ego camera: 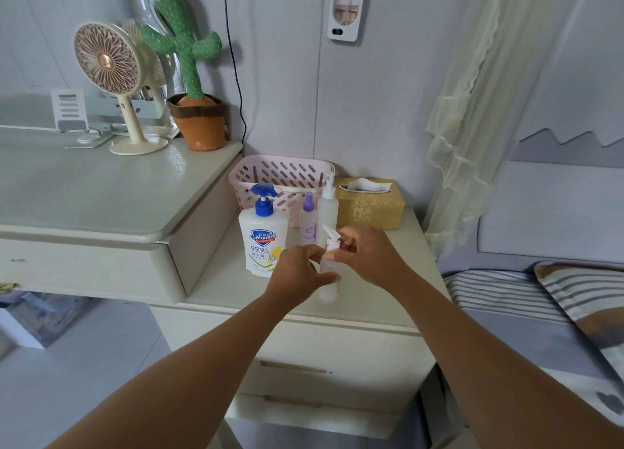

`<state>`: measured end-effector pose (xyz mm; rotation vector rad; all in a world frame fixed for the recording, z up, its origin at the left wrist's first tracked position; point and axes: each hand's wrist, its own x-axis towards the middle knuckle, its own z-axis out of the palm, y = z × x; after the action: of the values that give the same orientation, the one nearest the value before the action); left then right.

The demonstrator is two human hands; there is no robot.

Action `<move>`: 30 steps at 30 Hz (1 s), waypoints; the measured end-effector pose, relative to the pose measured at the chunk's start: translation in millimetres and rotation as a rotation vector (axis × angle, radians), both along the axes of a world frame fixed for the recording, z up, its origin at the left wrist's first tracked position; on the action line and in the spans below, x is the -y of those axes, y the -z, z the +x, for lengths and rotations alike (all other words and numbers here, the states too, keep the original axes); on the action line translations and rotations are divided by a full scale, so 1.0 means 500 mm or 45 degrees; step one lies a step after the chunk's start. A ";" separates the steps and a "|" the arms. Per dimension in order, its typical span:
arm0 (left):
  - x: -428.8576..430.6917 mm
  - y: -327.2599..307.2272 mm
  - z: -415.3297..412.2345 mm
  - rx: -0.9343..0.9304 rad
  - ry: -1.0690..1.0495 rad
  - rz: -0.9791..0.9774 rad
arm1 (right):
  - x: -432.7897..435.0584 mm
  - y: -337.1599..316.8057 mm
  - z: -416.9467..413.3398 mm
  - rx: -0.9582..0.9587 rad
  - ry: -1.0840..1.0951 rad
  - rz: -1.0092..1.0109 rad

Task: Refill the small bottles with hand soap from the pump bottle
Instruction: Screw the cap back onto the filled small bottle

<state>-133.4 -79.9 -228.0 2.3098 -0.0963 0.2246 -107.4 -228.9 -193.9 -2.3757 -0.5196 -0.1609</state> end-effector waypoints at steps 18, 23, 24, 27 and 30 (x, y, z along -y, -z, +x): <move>0.008 0.009 0.001 0.056 -0.086 -0.037 | -0.020 0.017 -0.009 0.171 0.119 0.004; 0.016 0.009 -0.003 0.078 -0.106 -0.046 | -0.022 0.019 -0.014 0.191 0.145 0.027; 0.016 0.009 -0.003 0.078 -0.112 -0.051 | -0.023 0.019 -0.014 0.183 0.143 0.027; 0.017 0.009 -0.003 0.071 -0.130 -0.083 | -0.023 0.014 -0.011 0.139 0.147 0.009; 0.015 0.012 -0.006 0.071 -0.106 -0.127 | -0.021 0.011 -0.012 0.086 0.145 0.020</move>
<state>-136.4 -87.4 -234.2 2.2108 -0.0171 0.3293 -113.2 -218.3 -199.6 -2.3924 -0.4127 -0.2964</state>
